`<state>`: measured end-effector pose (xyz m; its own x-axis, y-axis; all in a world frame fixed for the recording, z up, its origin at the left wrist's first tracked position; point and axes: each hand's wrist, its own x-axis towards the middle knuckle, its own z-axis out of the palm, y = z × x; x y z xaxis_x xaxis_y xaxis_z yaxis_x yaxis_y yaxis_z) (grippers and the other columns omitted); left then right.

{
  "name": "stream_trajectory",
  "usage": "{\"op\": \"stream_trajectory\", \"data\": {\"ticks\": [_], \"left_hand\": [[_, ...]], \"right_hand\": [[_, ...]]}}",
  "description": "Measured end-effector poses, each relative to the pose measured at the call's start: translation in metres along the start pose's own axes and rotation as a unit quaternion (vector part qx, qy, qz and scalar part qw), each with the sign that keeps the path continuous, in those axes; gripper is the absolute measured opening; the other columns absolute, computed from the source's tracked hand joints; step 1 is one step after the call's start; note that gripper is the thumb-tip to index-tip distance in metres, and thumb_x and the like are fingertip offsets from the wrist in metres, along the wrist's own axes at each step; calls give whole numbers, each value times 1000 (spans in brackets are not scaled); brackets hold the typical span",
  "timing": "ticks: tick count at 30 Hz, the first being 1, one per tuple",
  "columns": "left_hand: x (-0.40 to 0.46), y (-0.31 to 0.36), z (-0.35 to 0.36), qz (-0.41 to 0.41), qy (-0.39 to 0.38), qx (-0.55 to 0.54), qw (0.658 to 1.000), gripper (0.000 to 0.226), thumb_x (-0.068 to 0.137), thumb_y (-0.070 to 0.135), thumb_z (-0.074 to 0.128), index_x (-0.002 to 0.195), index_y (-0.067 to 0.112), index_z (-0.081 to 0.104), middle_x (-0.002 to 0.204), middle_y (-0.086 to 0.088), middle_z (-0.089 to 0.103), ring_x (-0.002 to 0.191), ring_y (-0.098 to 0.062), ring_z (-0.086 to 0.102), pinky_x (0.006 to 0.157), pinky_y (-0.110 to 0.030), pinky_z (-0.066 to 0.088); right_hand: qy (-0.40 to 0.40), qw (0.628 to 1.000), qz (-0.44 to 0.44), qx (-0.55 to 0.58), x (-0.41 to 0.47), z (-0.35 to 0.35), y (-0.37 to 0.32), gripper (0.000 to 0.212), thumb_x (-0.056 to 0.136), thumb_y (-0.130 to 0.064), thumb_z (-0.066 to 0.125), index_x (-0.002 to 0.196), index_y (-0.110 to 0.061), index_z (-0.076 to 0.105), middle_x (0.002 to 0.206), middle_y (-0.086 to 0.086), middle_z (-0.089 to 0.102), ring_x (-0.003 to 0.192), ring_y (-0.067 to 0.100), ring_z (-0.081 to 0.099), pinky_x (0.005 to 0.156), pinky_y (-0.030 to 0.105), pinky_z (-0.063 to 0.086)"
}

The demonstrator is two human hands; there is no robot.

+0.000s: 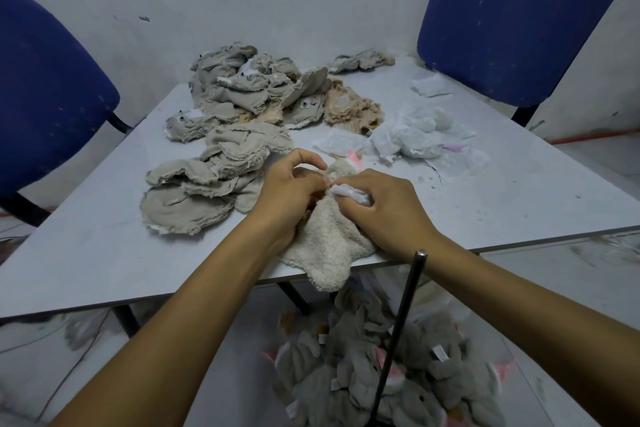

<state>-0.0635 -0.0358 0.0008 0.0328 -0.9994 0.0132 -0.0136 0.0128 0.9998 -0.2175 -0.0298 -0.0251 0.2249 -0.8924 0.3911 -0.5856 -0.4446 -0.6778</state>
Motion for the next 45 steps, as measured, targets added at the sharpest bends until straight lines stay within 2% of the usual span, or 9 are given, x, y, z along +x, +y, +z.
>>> {"op": "stream_trajectory", "data": {"ticks": [6, 13, 21, 25, 31, 36, 39, 41, 45], "left_hand": [[-1, -1, -1, 50, -6, 89, 995, 28, 86, -12, 55, 78, 14, 62, 64, -4, 54, 44, -5, 45, 44, -17, 37], [2, -6, 11, 60, 7, 133, 989, 28, 85, -3, 57, 75, 22, 62, 63, 2, 59, 56, -13, 50, 59, -29, 40], [3, -5, 6, 68, 17, 155, 985, 24, 86, -3, 58, 79, 20, 60, 67, -5, 57, 55, -13, 46, 57, -29, 36], [2, -6, 11, 64, 4, 160, 985, 22, 85, -1, 57, 80, 21, 61, 70, -6, 59, 56, -16, 48, 57, -31, 38], [5, -5, 7, 41, 15, 151, 988, 19, 88, 2, 59, 86, 21, 60, 79, -13, 64, 66, -23, 57, 63, -37, 44], [10, 2, 11, 132, -27, 422, 896, 31, 76, 11, 70, 99, 25, 53, 78, 1, 60, 69, -12, 56, 51, -25, 40], [9, 0, 16, 139, -10, 500, 855, 33, 74, 17, 70, 98, 21, 48, 83, -1, 52, 76, -18, 52, 52, -32, 36], [6, 0, 20, 150, 10, 489, 859, 23, 77, 15, 65, 95, 16, 50, 81, -4, 55, 79, -23, 54, 57, -38, 45], [6, 2, 30, 187, 20, 457, 869, 9, 81, 15, 62, 87, 16, 57, 80, -4, 65, 80, -24, 58, 63, -38, 48]], "right_hand": [[-24, 1000, 7, 5, 3, -1, -2, 21, 97, -31, 58, 108, -26, 76, 104, 1, 69, 98, 17, 60, 88, 35, 44], [95, 993, 47, 60, 0, -4, 0, 11, 80, -28, 77, 88, -29, 70, 77, -14, 66, 77, -3, 60, 64, 12, 41], [7, 1000, 11, -27, 3, 4, -1, 25, 90, -24, 62, 111, -26, 76, 101, -2, 49, 91, 9, 53, 77, 18, 41], [92, 990, 60, 86, 2, -3, 3, 22, 83, -25, 74, 103, -26, 68, 92, -6, 66, 80, 8, 63, 70, 22, 50], [-9, 993, 27, 118, 3, -6, 6, 19, 83, -24, 75, 100, -29, 67, 90, -14, 68, 82, 1, 64, 67, 13, 47], [178, 922, 185, 289, 10, -16, 11, 25, 89, -9, 60, 107, -24, 69, 113, 5, 67, 100, 24, 68, 84, 45, 59], [198, 936, 139, 255, 16, -36, 6, 26, 83, -7, 70, 98, -28, 66, 116, -5, 62, 103, -2, 60, 82, 21, 53], [167, 941, 100, 276, 23, -48, -5, 31, 78, -3, 75, 93, -26, 61, 106, -11, 59, 92, -1, 59, 72, 17, 51], [115, 910, 130, 378, 17, -40, -22, 49, 73, 1, 79, 110, -24, 59, 111, 7, 57, 74, 11, 66, 62, 37, 61]]}}
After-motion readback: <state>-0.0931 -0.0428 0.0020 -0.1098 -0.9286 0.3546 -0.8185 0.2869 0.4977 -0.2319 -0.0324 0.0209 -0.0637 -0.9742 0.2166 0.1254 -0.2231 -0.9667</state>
